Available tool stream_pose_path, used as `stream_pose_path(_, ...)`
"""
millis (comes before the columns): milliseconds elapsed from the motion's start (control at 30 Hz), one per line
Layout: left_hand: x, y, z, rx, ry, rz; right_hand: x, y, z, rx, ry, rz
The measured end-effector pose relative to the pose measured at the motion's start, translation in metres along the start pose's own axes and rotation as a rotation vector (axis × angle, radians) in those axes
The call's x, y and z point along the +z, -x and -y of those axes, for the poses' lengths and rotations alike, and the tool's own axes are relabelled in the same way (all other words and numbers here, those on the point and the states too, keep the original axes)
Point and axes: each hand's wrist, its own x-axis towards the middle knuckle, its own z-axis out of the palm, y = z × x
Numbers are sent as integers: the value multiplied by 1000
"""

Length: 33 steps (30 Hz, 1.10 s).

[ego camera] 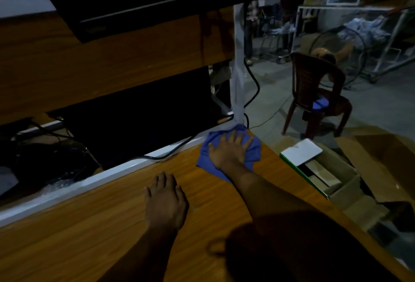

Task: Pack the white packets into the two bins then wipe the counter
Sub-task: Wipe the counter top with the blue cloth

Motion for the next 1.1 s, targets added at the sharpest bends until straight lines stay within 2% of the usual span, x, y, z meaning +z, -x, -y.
stream_pose_path(67,-1,-3,2,-80,-43,3,5,17,21,-105,-13,-9)
stream_pose_path(167,-9,-4,4,-151,13,-55,12,55,22,-527,8,62)
stream_pose_path(233,-13,5,10,-98,92,-64,5,59,2,-731,3,115)
stream_pose_path(267,-17,13,14,-55,78,-11,4,52,-9,-729,-4,103)
stream_pose_path(300,-20,21,21,-4,35,57,2,46,-20,-633,-13,75)
stream_pose_path(367,-25,39,39,92,-47,154,2,46,-30,-327,-6,33)
stream_pose_path(400,-29,47,45,123,-65,170,3,54,-23,-250,-5,32)
stream_pose_path(467,-35,60,52,153,-59,177,6,87,7,-328,20,68)
stream_pose_path(533,-38,71,54,135,-34,181,11,123,28,-545,76,145)
stream_pose_path(600,-40,86,58,128,-33,182,7,142,20,-663,95,184)
stream_pose_path(667,-43,105,66,129,-54,190,0,147,-2,-571,42,156)
stream_pose_path(767,-50,135,77,104,-74,214,1,188,-8,-292,55,85)
stream_pose_path(867,-58,165,83,133,-73,246,0,256,12,-380,61,102)
stream_pose_path(933,-63,185,89,161,-87,270,-7,289,3,-465,101,134)
stream_pose_path(967,-67,195,94,178,-104,283,-12,300,-8,-451,112,141)
stream_pose_path(1100,-88,240,109,256,-108,373,-22,346,-55,-116,65,97)
